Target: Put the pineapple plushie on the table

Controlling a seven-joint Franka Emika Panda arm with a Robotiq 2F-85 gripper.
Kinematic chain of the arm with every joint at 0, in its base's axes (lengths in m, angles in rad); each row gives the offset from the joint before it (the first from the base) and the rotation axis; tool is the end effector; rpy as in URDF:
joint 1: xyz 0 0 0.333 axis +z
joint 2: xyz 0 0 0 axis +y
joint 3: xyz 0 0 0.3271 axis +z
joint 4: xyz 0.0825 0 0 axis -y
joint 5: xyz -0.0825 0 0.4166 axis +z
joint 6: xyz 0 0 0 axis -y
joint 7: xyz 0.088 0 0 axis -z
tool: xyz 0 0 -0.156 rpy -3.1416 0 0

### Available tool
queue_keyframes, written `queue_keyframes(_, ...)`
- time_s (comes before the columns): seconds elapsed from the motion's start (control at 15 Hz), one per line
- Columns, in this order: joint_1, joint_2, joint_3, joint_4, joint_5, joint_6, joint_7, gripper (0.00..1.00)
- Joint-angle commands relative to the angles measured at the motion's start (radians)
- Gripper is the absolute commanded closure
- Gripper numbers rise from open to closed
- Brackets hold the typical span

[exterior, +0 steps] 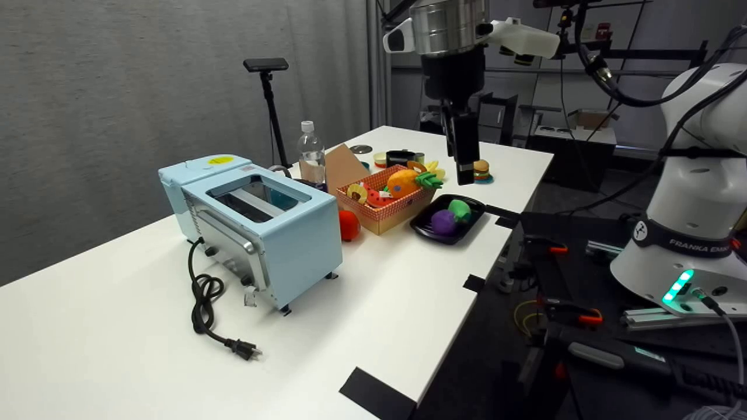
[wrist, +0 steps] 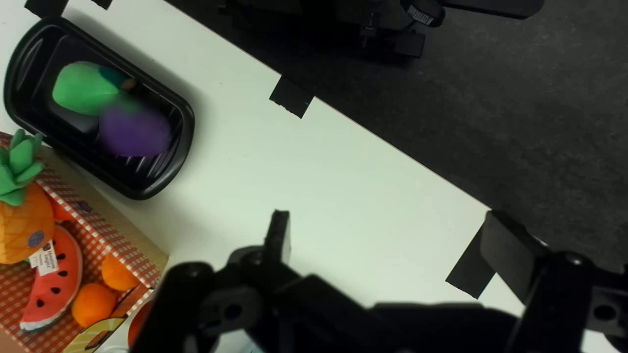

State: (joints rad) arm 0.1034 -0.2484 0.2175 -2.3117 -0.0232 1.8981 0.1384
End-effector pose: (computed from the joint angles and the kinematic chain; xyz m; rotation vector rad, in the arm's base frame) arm 0.4443 0.1439 0.3752 3.0101 0.2729 -0.2274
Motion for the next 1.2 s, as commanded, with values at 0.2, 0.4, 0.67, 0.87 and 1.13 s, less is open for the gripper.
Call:
queue_keyframes(0.2,0.016,0.001,-0.015,0.001,-0.004,-0.002,0.003,0.0)
queue_keyframes(0.4,0.016,0.001,-0.015,0.001,-0.004,-0.002,0.003,0.0)
queue_keyframes(0.67,0.016,0.002,-0.016,0.001,-0.004,-0.002,0.003,0.0)
queue_keyframes(0.87,0.016,0.002,-0.016,0.001,-0.004,-0.002,0.003,0.0)
queue_keyframes(1.13,0.015,0.002,-0.015,0.0,0.001,0.002,0.02,0.0)
